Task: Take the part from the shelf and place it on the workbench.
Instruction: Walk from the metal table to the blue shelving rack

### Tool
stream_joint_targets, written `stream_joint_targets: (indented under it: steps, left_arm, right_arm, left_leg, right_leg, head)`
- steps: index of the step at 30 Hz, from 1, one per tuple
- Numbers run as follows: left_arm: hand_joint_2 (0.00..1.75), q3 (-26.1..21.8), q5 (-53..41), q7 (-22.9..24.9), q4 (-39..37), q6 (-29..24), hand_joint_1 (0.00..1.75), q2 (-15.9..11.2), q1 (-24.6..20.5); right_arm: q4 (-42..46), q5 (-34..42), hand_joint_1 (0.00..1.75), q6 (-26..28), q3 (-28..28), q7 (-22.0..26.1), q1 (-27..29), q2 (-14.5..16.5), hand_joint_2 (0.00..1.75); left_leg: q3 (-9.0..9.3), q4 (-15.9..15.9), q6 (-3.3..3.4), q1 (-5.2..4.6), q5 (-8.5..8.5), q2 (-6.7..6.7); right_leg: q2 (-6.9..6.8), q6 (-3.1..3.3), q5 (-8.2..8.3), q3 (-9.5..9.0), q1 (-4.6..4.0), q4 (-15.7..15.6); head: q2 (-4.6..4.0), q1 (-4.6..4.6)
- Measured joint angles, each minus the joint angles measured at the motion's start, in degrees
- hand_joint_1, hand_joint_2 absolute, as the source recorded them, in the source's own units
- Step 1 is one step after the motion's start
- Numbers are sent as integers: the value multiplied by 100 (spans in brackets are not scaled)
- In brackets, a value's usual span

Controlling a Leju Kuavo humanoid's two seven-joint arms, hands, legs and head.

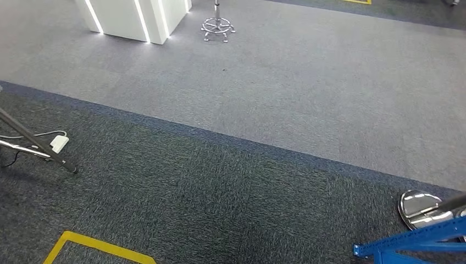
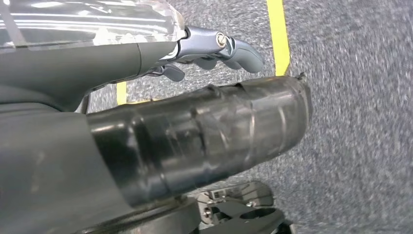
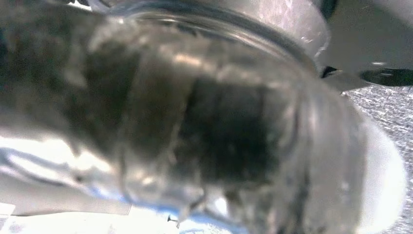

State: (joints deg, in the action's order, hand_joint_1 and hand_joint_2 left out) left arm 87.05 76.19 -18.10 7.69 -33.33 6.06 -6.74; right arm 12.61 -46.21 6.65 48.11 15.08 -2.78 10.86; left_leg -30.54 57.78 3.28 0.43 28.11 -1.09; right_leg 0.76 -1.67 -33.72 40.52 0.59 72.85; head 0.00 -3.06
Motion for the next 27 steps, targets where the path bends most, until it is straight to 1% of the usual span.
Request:
stream_joint_targets:
  steps: [1,2,3,4,5,6,7,8,9,10,11,12,13,14,15,16,17,18,19,20,21,22,23,24,25,26,27]
  left_arm:
    - [0,0,4,1,0,0,0,-1,5]
    - [0,0,8,2,0,-1,0,-2,5]
    - [0,-1,10,3,0,-1,0,-3,0]
    - [0,-1,10,2,0,-1,0,-2,-5]
    - [0,-1,11,2,0,-1,0,-2,-8]
    - [0,-1,11,1,0,-1,0,-2,-11]
    - [0,-1,14,1,0,-2,0,-2,-13]
    - [0,0,18,1,0,-2,0,0,-17]
    - [0,-1,21,0,0,-2,0,2,-25]
    - [0,-1,25,-1,0,-2,0,3,-34]
    - [0,-1,26,-3,0,-3,0,5,-43]
    - [0,-2,26,-5,0,-3,0,4,-46]
    - [0,-2,27,-6,0,-4,0,3,-41]
    - [0,-2,29,-7,0,-4,0,2,-32]
    - [0,-2,33,-5,0,-4,0,1,-19]
    - [0,-2,37,-5,0,-4,0,0,-8]
    - [0,-1,40,-4,0,-4,0,-1,0]
    - [0,-1,42,-4,0,-4,0,-1,3]
    - [0,-1,42,-4,0,-4,0,-1,2]
    - [0,-1,42,-3,0,-4,0,-2,2]
    - [0,-1,42,-4,0,-4,0,-4,1]
    - [0,-1,42,-4,0,-4,0,-6,-1]
    - [0,-1,41,-4,0,-4,0,-8,-2]
    - [0,-1,42,-4,0,-4,0,-8,-6]
    - [0,-1,41,-3,-1,-4,0,-8,-10]
    - [0,-1,41,-4,-1,-4,0,-6,-14]
    - [0,-2,42,-4,-1,-3,0,-4,-18]
  right_arm:
    - [0,0,0,-1,0,-1,4,0,0]
    - [0,0,0,-2,0,-3,11,-1,0]
    - [0,-1,0,-3,0,-4,17,-1,0]
    - [0,-1,0,-3,0,-5,20,-2,0]
    - [0,-2,0,-3,0,-6,15,-2,0]
    - [0,-3,0,-3,0,-4,9,-1,0]
    - [0,-4,0,-3,0,-3,3,-1,0]
    - [0,-4,0,-3,0,-2,4,0,0]
    - [0,-4,0,-3,0,-1,10,0,0]
    - [0,-5,0,-3,0,-2,19,1,0]
    - [0,-6,0,-3,0,-2,24,1,0]
    - [1,-7,0,-2,0,-3,21,2,0]
    - [1,-8,0,-2,0,-3,15,2,0]
    - [1,-9,0,-2,0,-4,7,2,0]
    - [1,-9,0,-2,0,-4,2,2,0]
    - [0,-9,0,-2,0,-4,2,2,0]
    - [0,-9,0,-3,0,-4,5,2,0]
    - [0,-9,0,-3,1,-4,8,2,0]
    - [0,-9,0,-3,1,-4,9,3,0]
    - [0,-9,0,-3,1,-4,9,4,0]
    - [0,-9,0,-3,1,-4,4,6,0]
    - [0,-9,0,-3,1,-4,1,8,0]
    - [0,-9,0,-3,1,-4,3,9,0]
    - [0,-9,0,-3,1,-4,8,10,0]
    - [0,-9,0,-2,0,-4,17,10,0]
    - [0,-9,0,-2,1,-4,23,10,0]
    - [-1,-9,0,-1,1,-6,23,9,0]
  left_leg:
    - [-1,2,2,-8,7,-84]
    - [2,4,1,-14,15,-162]
    - [10,7,-6,-16,26,-228]
    - [24,11,-19,-18,39,-286]
    - [39,17,-40,-29,57,-338]
    - [53,18,-68,-38,71,-385]
    - [65,18,-97,-46,84,-428]
    - [76,13,-129,-50,90,-470]
    - [94,6,-161,-50,95,-514]
    - [105,23,-193,-40,120,-494]
    - [87,100,-220,-29,192,-403]
    - [15,292,-244,-18,330,-269]
    - [-117,598,-258,-1,516,-109]
    - [-294,984,-267,5,716,-2]
    - [-469,1354,-275,9,866,44]
    - [-585,1587,-280,11,912,61]
    - [-610,1609,-279,11,836,68]
    - [-529,1404,-272,14,654,86]
    - [-370,1027,-260,19,413,156]
    - [-207,636,-246,25,235,306]
    - [-89,334,-234,30,118,437]
    - [-24,158,-222,27,72,541]
    - [-9,111,-208,16,85,578]
    - [-3,92,-185,9,66,516]
    - [11,66,-147,13,42,446]
    - [27,31,-103,21,16,376]
    - [34,-5,-61,31,-10,299]
  right_leg:
    - [-21,-11,-20,72,10,159]
    - [-42,-15,62,38,17,114]
    - [-84,-10,233,-120,19,-166]
    - [-184,5,418,-353,14,-583]
    - [-296,29,549,-562,-9,-964]
    - [-380,59,629,-710,-33,-1246]
    - [-428,90,649,-774,-58,-1384]
    - [-401,116,642,-766,-80,-1401]
    - [-343,147,654,-758,-81,-1422]
    - [-290,177,671,-768,-69,-1450]
    - [-236,213,691,-781,-51,-1480]
    - [-182,250,711,-796,-32,-1509]
    - [-126,276,725,-806,-23,-1522]
    - [-64,295,729,-802,-25,-1522]
    - [5,304,731,-798,-31,-1518]
    - [80,306,731,-796,-36,-1511]
    - [159,306,731,-796,-39,-1499]
    - [239,302,728,-797,-38,-1483]
    - [318,292,722,-795,-35,-1460]
    - [388,275,713,-783,-35,-1432]
    - [456,249,706,-761,-34,-1403]
    - [515,216,705,-734,-29,-1383]
    - [574,178,714,-708,-20,-1378]
    - [637,137,731,-685,-12,-1384]
    - [645,108,735,-669,-1,-1380]
    - [559,87,698,-636,-7,-1327]
    - [417,71,602,-561,-16,-1182]
  head:
    - [0,0]
    - [0,0]
    - [0,-1]
    - [0,-1]
    - [0,-1]
    - [0,1]
    - [0,3]
    - [0,4]
    - [0,5]
    - [0,5]
    - [0,7]
    - [0,11]
    - [0,16]
    - [0,22]
    - [0,25]
    - [0,25]
    - [0,25]
    - [0,26]
    - [0,25]
    - [0,25]
    - [0,25]
    - [0,23]
    - [0,24]
    - [0,24]
    - [0,23]
    - [0,18]
    - [0,11]
